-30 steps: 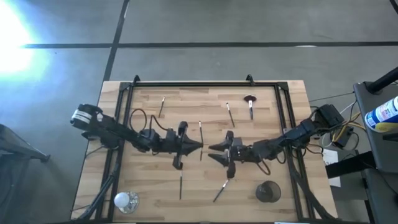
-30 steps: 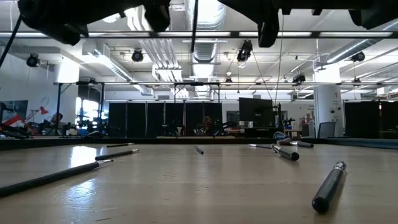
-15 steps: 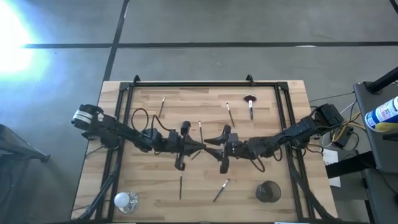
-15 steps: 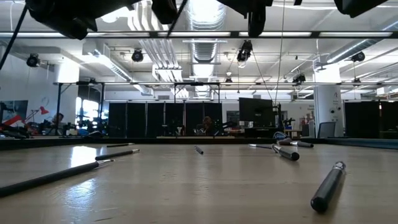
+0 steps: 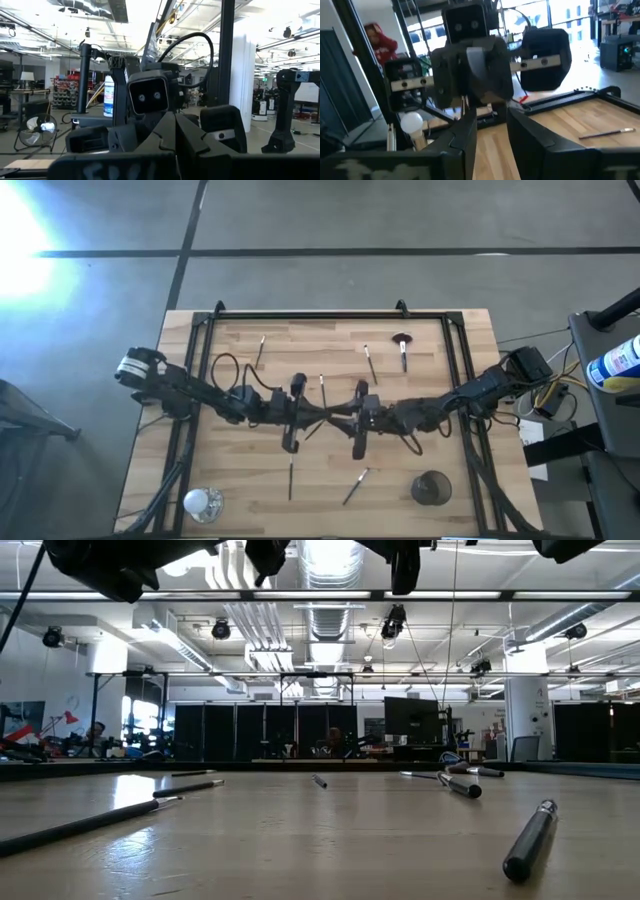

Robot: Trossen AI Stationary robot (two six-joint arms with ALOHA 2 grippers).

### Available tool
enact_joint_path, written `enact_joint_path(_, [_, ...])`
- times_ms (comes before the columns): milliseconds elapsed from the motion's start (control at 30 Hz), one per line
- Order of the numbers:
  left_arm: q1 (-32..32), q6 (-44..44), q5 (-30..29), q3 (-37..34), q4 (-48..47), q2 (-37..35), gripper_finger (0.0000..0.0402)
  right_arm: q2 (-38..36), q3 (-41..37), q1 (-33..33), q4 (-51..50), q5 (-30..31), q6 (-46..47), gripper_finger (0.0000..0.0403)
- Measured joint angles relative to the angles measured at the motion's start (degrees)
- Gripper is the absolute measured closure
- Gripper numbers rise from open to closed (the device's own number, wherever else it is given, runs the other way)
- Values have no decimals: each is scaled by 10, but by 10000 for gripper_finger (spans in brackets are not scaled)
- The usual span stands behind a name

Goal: Sort items
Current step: Put the lash brow brush into the wire basket

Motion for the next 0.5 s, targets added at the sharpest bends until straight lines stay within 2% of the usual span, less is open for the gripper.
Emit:
enact_joint_path(333, [0, 0, -1, 0, 0, 0, 401, -43, -1, 5, -122, 0, 38, 240])
enact_joint_path(500, [1, 1, 0, 0, 0, 0, 401, -59, -1, 8, -128, 0, 30, 212])
